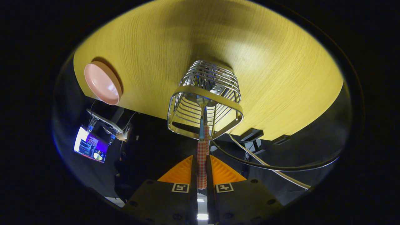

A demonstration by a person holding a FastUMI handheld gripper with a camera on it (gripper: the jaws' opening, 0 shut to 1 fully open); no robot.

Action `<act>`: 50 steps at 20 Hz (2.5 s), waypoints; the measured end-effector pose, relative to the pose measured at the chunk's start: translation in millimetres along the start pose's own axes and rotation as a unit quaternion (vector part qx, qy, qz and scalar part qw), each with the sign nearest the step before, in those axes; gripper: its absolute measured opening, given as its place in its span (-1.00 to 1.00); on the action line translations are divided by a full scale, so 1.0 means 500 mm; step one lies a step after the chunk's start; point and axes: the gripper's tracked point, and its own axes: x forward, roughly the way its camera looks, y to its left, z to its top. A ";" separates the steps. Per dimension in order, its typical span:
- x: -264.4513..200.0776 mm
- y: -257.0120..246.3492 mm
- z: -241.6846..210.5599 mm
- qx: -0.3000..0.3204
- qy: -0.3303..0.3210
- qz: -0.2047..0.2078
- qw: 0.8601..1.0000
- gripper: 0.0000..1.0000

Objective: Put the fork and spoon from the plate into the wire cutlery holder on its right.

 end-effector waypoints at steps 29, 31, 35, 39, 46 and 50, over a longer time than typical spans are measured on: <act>-0.180 0.128 -0.089 0.038 -0.640 -0.012 0.767 1.00; -0.217 0.124 -0.096 0.049 -0.684 -0.025 0.727 1.00; -0.288 0.113 -0.118 0.049 -0.765 -0.061 0.639 1.00; -0.345 0.112 -0.182 0.043 -0.824 -0.071 0.561 1.00; -0.443 0.120 -0.322 0.030 -0.895 -0.091 0.437 0.99; -0.479 0.116 -0.349 0.017 -0.904 -0.088 0.419 0.99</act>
